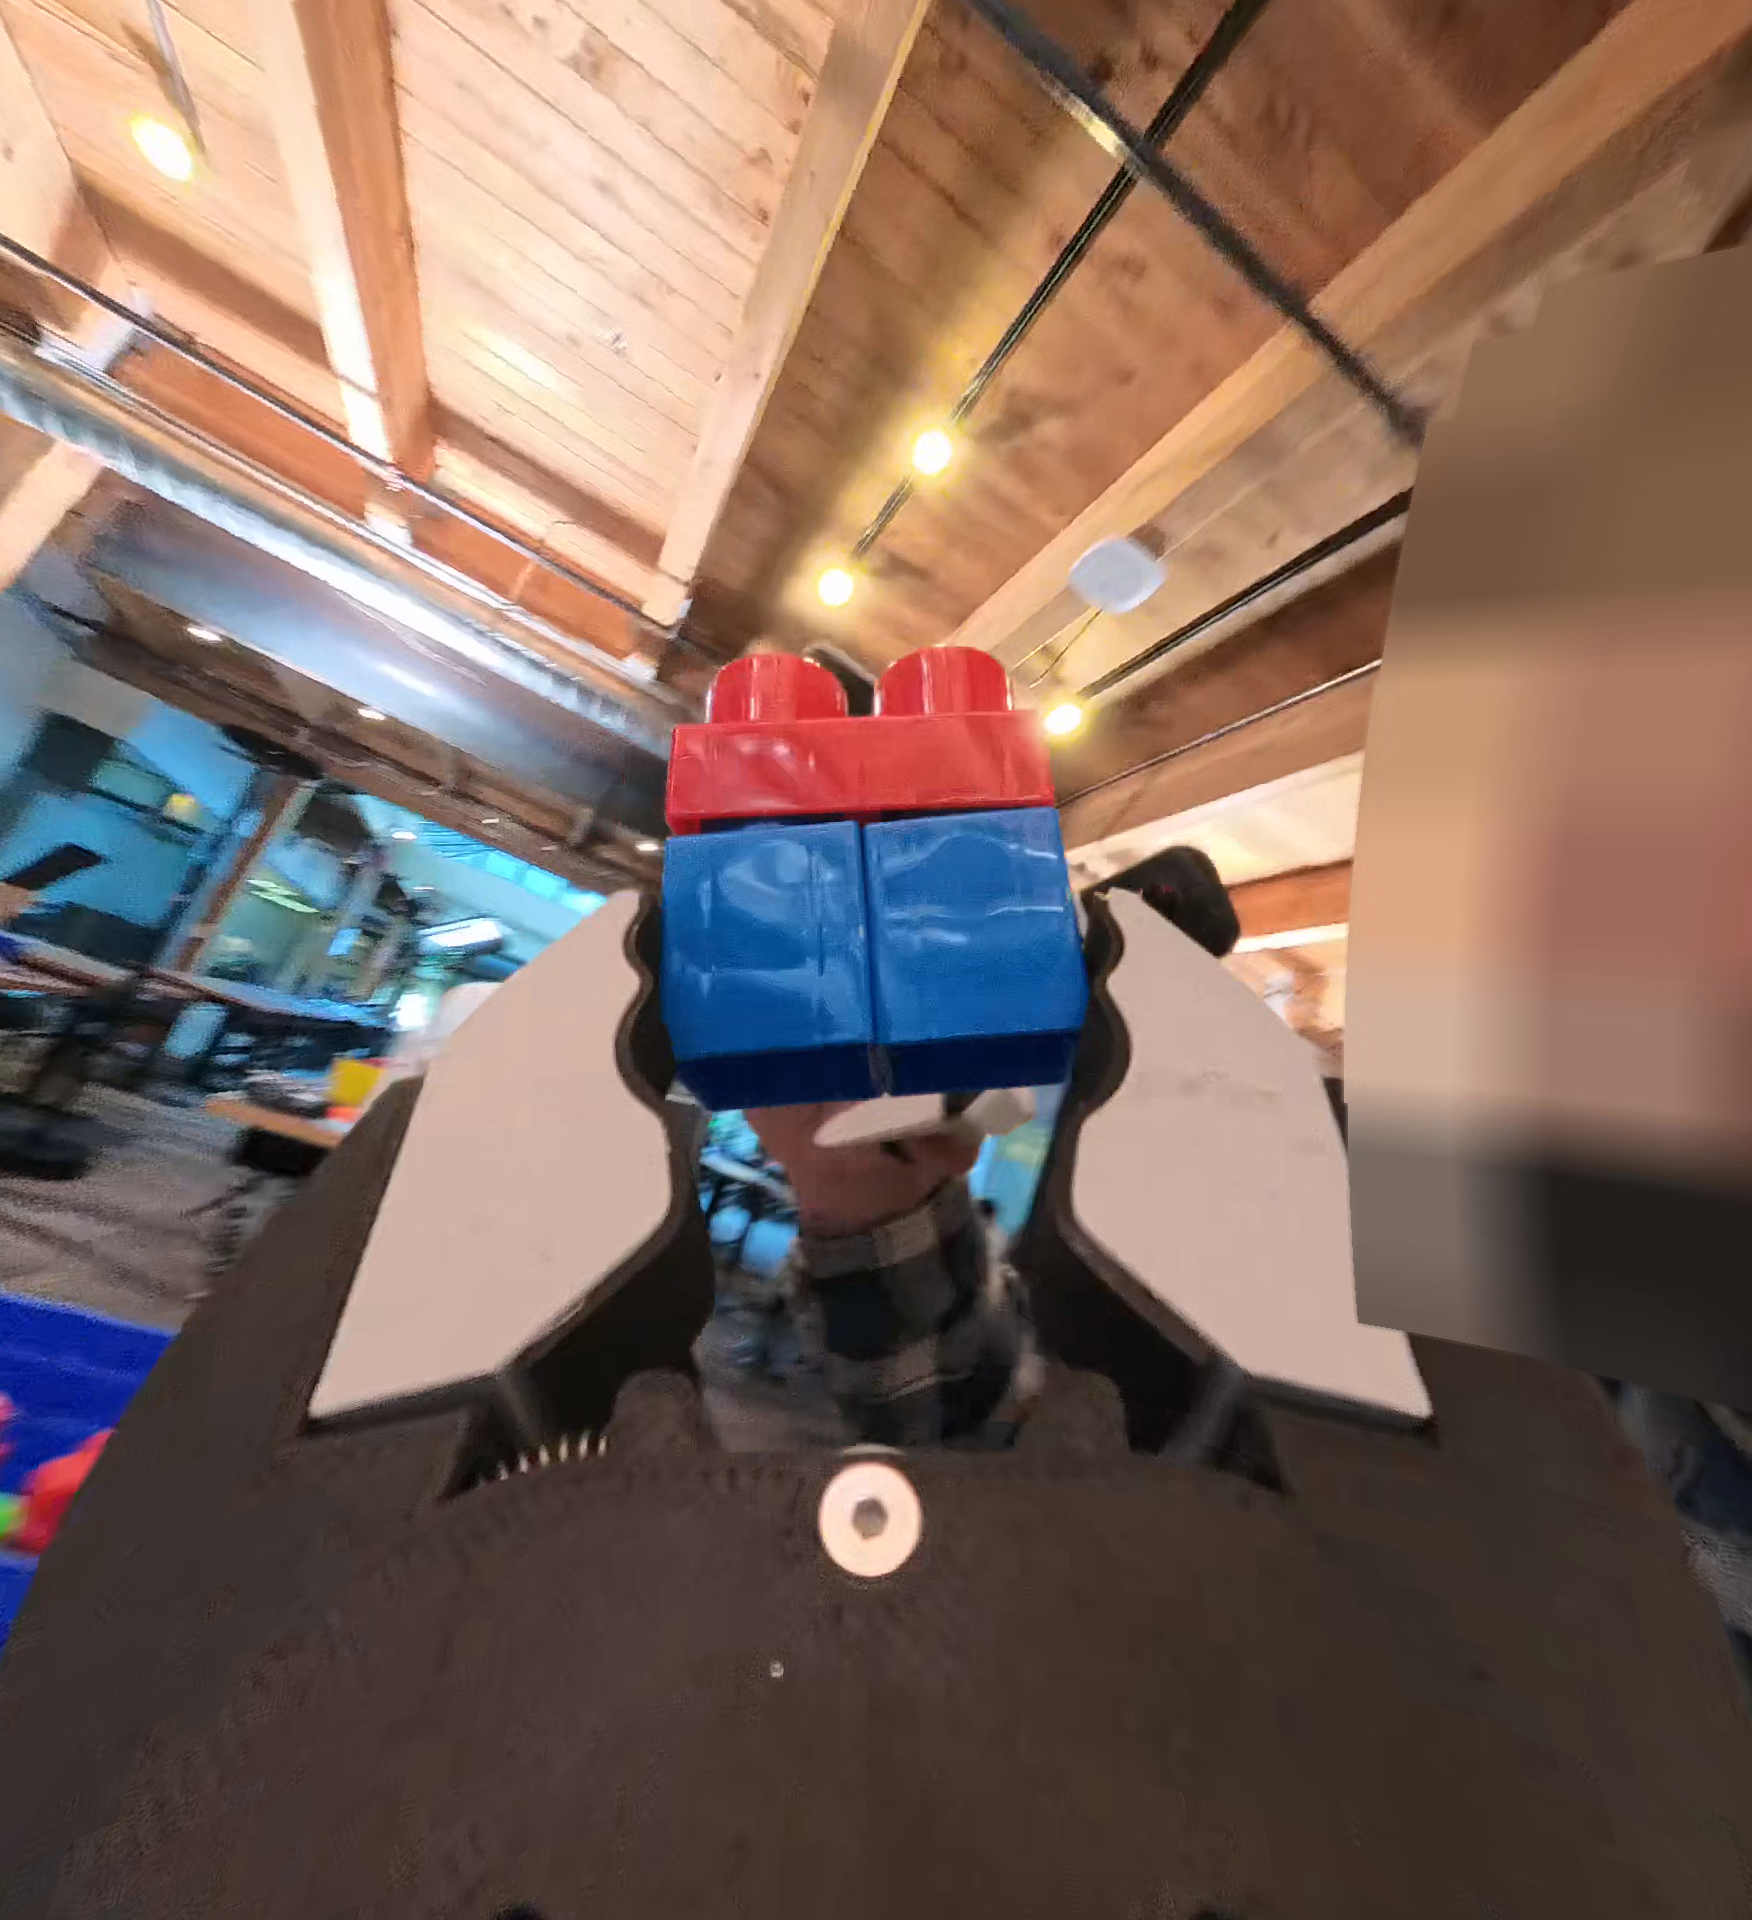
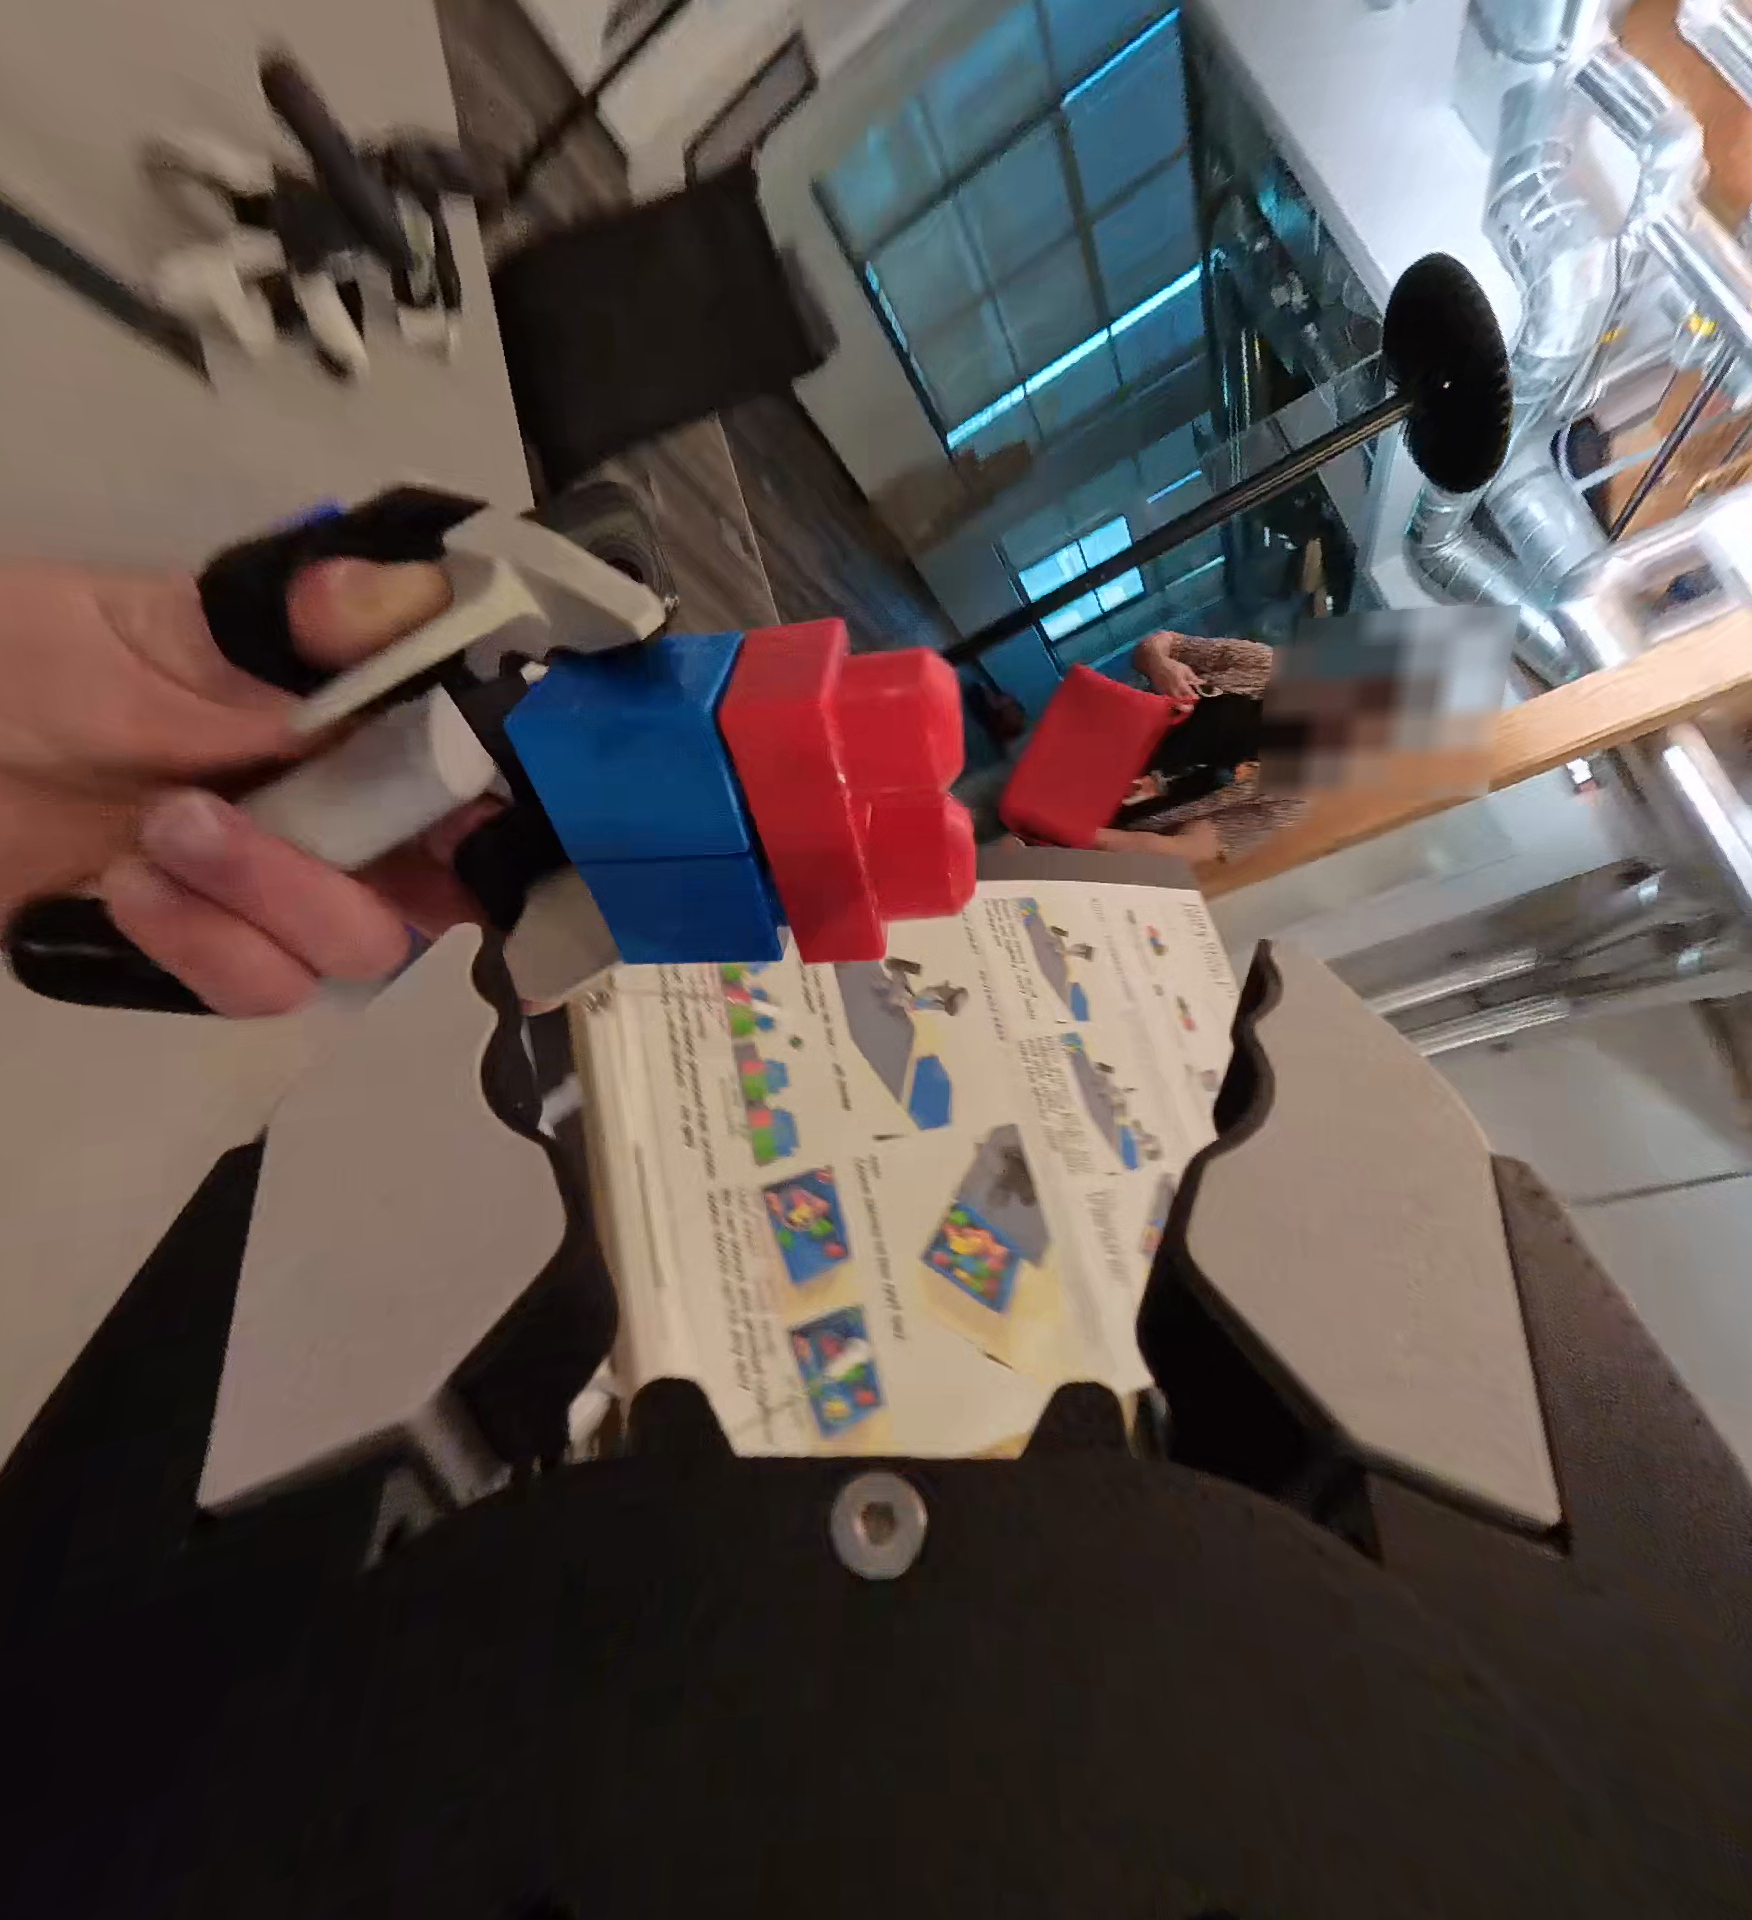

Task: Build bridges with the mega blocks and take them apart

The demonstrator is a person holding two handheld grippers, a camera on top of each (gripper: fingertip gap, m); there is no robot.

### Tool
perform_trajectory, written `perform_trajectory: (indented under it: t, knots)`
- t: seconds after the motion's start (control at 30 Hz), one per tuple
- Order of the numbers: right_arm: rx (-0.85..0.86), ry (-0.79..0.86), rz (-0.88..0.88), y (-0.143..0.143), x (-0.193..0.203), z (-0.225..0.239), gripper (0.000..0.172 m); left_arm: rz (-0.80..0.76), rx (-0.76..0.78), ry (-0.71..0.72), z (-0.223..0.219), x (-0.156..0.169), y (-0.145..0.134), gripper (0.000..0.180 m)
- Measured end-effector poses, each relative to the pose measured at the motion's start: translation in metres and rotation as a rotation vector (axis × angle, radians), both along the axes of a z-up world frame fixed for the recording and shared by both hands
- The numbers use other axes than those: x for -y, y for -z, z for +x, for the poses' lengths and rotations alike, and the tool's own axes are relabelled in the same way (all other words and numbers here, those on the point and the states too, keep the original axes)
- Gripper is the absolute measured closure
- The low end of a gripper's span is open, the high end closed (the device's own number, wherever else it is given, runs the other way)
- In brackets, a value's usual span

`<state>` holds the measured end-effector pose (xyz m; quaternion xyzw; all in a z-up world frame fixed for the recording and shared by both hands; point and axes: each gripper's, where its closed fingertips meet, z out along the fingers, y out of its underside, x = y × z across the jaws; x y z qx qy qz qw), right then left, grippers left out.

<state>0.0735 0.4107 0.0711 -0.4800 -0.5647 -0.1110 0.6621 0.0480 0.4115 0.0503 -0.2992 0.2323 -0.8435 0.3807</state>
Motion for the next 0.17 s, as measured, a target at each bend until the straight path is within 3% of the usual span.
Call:
perform_trajectory:
  t: [0.17]
  knots:
    - [0.185,0.082,0.100,0.014,-0.017,-0.007,0.029,-0.082,0.128,0.148,0.003,0.002,-0.001,0.105]
